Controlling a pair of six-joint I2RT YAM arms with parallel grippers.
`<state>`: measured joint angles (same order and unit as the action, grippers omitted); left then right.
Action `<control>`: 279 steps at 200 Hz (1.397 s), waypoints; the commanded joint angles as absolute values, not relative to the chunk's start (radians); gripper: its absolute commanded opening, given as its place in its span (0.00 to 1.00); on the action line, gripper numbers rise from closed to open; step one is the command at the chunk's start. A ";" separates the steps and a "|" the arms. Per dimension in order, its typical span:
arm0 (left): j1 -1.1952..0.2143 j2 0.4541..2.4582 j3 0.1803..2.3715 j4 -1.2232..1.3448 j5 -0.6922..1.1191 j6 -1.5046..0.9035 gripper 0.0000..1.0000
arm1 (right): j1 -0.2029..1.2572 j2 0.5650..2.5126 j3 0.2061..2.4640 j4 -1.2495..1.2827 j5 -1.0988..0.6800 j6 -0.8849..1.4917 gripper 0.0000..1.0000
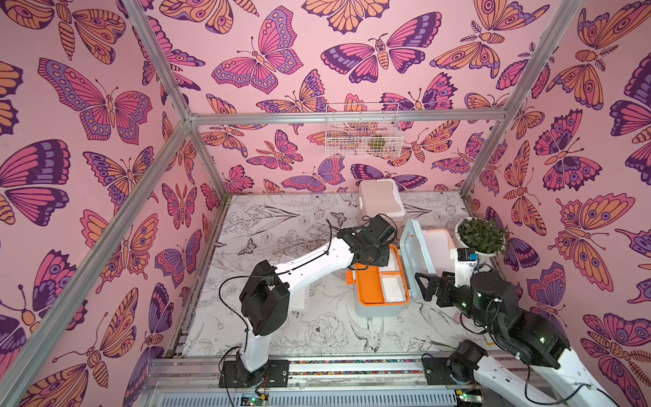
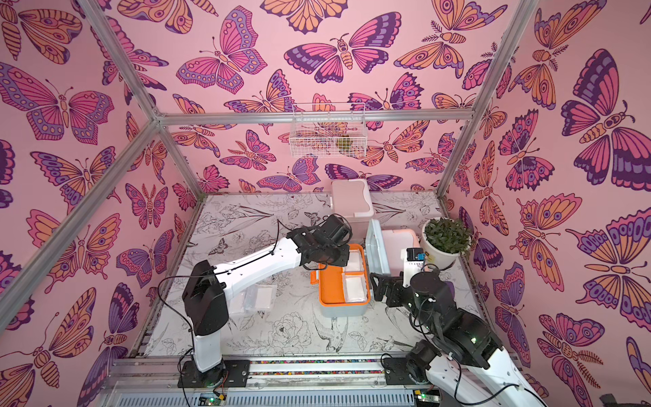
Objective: Open first aid kits and take out gauze
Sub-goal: Pick up the gauze from the first aid kit, then place the gauze at the center of the board.
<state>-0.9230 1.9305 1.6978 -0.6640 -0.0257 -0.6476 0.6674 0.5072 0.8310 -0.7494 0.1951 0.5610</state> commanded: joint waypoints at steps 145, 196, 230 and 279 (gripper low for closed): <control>-0.865 1.657 1.593 -0.612 0.094 -0.611 0.00 | 0.673 0.503 0.827 -0.764 0.224 0.565 0.99; -0.725 1.454 1.405 -0.612 0.126 -0.595 0.00 | 0.672 0.506 0.821 -0.764 0.226 0.567 0.99; -0.587 1.343 1.242 -0.591 0.158 -0.578 0.00 | 0.672 0.508 0.811 -0.759 0.229 0.569 0.99; -0.425 1.317 1.060 -0.520 0.153 -0.535 0.00 | 0.672 0.514 0.797 -0.756 0.231 0.572 0.99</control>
